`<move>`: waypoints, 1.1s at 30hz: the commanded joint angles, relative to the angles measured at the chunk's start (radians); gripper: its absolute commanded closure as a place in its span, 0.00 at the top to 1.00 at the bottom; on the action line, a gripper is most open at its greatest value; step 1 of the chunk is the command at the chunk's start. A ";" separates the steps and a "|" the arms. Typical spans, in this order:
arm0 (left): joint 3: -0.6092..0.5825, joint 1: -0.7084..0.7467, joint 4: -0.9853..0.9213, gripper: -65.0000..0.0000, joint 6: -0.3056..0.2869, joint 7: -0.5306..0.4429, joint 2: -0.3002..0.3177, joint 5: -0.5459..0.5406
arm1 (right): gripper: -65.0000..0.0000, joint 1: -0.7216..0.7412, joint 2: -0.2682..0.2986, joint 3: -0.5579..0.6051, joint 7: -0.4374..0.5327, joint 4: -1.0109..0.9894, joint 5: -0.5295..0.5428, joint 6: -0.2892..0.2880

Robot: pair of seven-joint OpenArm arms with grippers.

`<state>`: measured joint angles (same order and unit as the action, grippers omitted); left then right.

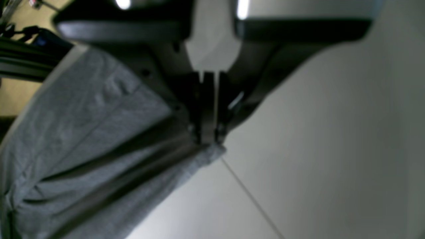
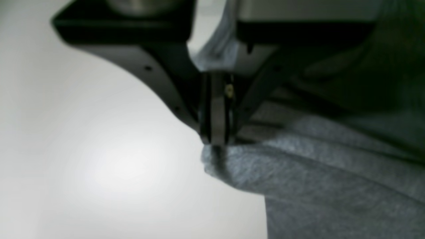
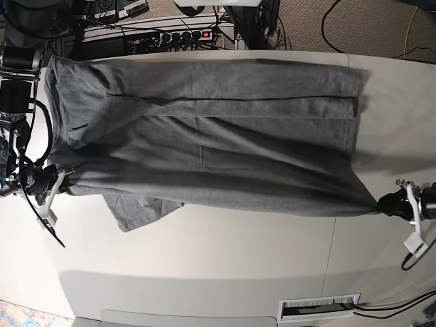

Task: Fold the T-shirt properly
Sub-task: 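Pull the hem corners apart with both grippers, folding the shirt lengthwise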

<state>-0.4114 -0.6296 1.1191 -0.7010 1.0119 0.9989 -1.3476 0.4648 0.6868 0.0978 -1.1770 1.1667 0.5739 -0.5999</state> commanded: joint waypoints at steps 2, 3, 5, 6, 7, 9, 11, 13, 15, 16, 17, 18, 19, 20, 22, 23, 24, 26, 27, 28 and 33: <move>0.011 -0.033 0.008 0.00 0.003 0.006 0.047 -0.049 | 0.00 0.016 0.028 -0.008 -0.037 0.047 0.015 0.002; 0.011 -0.032 0.008 0.00 0.003 0.016 0.054 -0.067 | 0.00 0.011 0.028 -0.008 -0.060 0.061 0.021 0.002; 0.011 -0.019 0.008 0.00 0.003 0.029 0.072 -0.095 | 0.00 0.011 0.029 -0.008 -0.115 0.082 0.052 0.002; 0.011 -0.008 0.008 0.00 0.003 0.034 0.080 -0.113 | 0.00 0.011 0.029 -0.008 -0.143 0.094 0.069 0.002; 0.011 0.006 0.008 0.00 0.003 0.046 0.088 -0.127 | 0.00 0.011 0.029 -0.008 -0.169 0.106 0.084 0.002; 0.011 0.039 0.008 0.00 0.003 0.068 0.098 -0.136 | 0.00 0.008 0.032 -0.008 -0.196 0.126 0.092 0.001; 0.011 0.076 0.008 0.00 0.003 0.074 0.102 -0.136 | 0.00 -0.007 0.046 -0.008 -0.196 0.145 0.092 0.001; 0.011 0.112 0.008 0.00 0.003 0.074 0.101 -0.136 | 0.00 -0.036 0.061 -0.008 -0.199 0.166 0.092 0.001; 0.011 0.146 0.008 0.00 0.003 0.075 0.101 -0.136 | 0.00 -0.074 0.076 -0.008 -0.200 0.189 0.092 0.001; 0.011 0.161 0.008 0.00 0.003 0.081 0.101 -0.136 | 0.00 -0.096 0.084 -0.008 -0.201 0.200 0.092 0.001; 0.011 0.174 0.008 0.00 0.003 0.082 0.101 -0.136 | 0.00 -0.118 0.090 -0.008 -0.201 0.212 0.092 0.001; 0.011 0.185 0.008 0.00 0.003 0.087 0.101 -0.136 | 0.00 -0.138 0.095 -0.008 -0.202 0.222 0.092 0.001; 0.011 0.193 0.008 0.00 0.003 0.098 0.101 -0.136 | 0.00 -0.159 0.101 -0.008 -0.203 0.234 0.092 0.001; 0.011 0.200 0.008 0.00 0.003 0.105 0.102 -0.136 | 0.00 -0.179 0.107 -0.008 -0.203 0.246 0.090 0.001; 0.011 0.214 0.008 0.00 0.003 0.118 0.104 -0.136 | 0.00 -0.216 0.116 -0.008 -0.203 0.270 0.080 0.000; 0.011 0.219 0.008 0.00 0.003 0.121 0.104 -0.136 | 0.00 -0.233 0.122 -0.008 -0.202 0.281 0.080 0.000; 0.011 0.227 0.008 0.00 0.003 0.125 0.107 -0.136 | 0.00 -0.247 0.127 -0.008 -0.203 0.289 0.079 0.000; 0.011 0.238 0.008 0.00 0.003 0.126 0.108 -0.136 | 0.00 -0.269 0.138 -0.008 -0.201 0.297 0.062 0.000; 0.011 0.246 0.008 0.00 0.003 0.125 0.110 -0.136 | 0.00 -0.274 0.141 -0.008 -0.200 0.299 0.061 0.000; 0.011 0.248 0.008 0.00 0.003 0.125 0.109 -0.136 | 0.00 -0.277 0.144 -0.008 -0.200 0.299 0.062 0.001; 0.011 0.253 0.008 0.00 0.003 0.101 0.108 -0.136 | 0.00 -0.276 0.142 -0.008 -0.169 0.299 0.062 0.001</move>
<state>-0.4141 -0.3580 1.1194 -0.7002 1.1194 1.0752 -1.4643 0.1688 0.8001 0.0998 -1.3552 1.4517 0.6361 -0.5999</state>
